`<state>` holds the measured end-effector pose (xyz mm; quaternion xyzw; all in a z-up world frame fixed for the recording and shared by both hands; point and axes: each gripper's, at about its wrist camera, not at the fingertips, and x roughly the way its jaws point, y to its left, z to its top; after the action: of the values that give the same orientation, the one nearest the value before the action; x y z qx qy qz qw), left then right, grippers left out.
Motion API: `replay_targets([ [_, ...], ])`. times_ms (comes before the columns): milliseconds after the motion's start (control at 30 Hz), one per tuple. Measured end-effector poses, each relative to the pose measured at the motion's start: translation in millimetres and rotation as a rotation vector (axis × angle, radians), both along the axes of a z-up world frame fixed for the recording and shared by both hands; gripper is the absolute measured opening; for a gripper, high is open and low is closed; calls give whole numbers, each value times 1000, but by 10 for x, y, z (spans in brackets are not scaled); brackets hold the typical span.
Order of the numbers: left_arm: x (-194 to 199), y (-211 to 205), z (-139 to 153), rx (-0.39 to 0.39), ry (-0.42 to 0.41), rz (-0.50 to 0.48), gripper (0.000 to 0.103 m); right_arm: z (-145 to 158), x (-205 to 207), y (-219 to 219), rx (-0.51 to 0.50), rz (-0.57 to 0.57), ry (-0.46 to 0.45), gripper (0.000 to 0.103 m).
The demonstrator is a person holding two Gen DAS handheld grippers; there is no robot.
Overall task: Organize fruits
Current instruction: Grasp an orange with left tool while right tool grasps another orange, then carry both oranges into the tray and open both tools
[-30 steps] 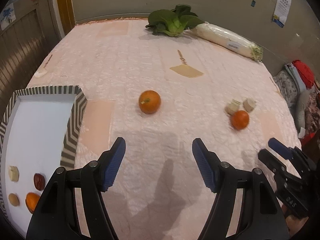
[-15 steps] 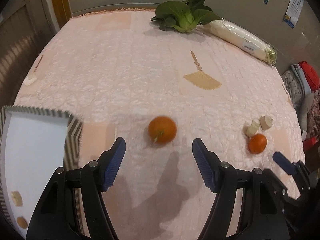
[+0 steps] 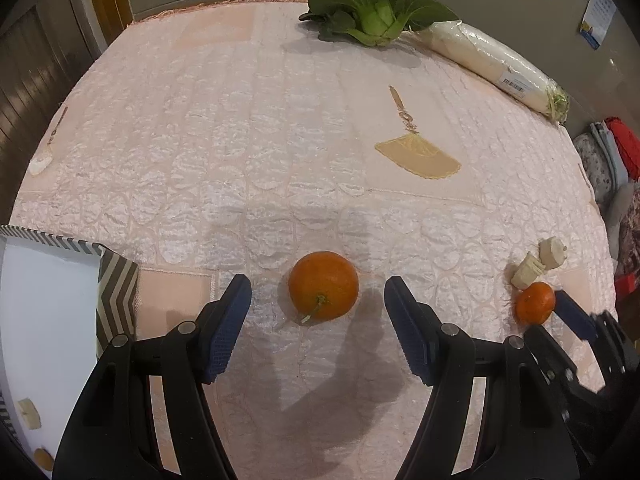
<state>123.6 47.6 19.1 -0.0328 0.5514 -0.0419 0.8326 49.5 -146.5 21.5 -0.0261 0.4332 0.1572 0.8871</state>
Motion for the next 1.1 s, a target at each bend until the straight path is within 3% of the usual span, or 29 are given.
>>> replay_targets([
  [100, -2, 0, -7, 7, -4, -1, 70, -84, 60, 48, -20, 27, 12, 44],
  [133, 5, 2, -10, 0, -6, 2, 70, -84, 45, 70, -49, 27, -18, 33],
  [200, -1, 18, -7, -10, -11, 1, 69, -84, 37, 95, -77, 32, -37, 33],
  [233, -13, 28, -4, -10, -14, -1, 64, -89, 40, 88, -76, 32, -35, 33],
  [300, -34, 46, 5, -2, -17, -2, 37, -82, 25, 60, -61, 32, -31, 33],
  [333, -55, 64, 12, -10, -14, -2, 33, -73, 6, 45, -48, 34, -29, 33],
  [433, -128, 106, 46, -40, 0, -2, 32, 12, -126, 19, -15, 38, -44, 32],
  [700, -762, 90, 355, -14, -91, -28, 32, 277, -635, 97, 83, 34, -107, 33],
  [900, -1336, 126, 508, -39, -159, -38, 32, 298, -931, 233, 117, 42, -111, 33],
  [1100, -1751, 198, 525, 2, -213, -28, 32, 239, -1156, 361, 145, 52, -94, 33],
])
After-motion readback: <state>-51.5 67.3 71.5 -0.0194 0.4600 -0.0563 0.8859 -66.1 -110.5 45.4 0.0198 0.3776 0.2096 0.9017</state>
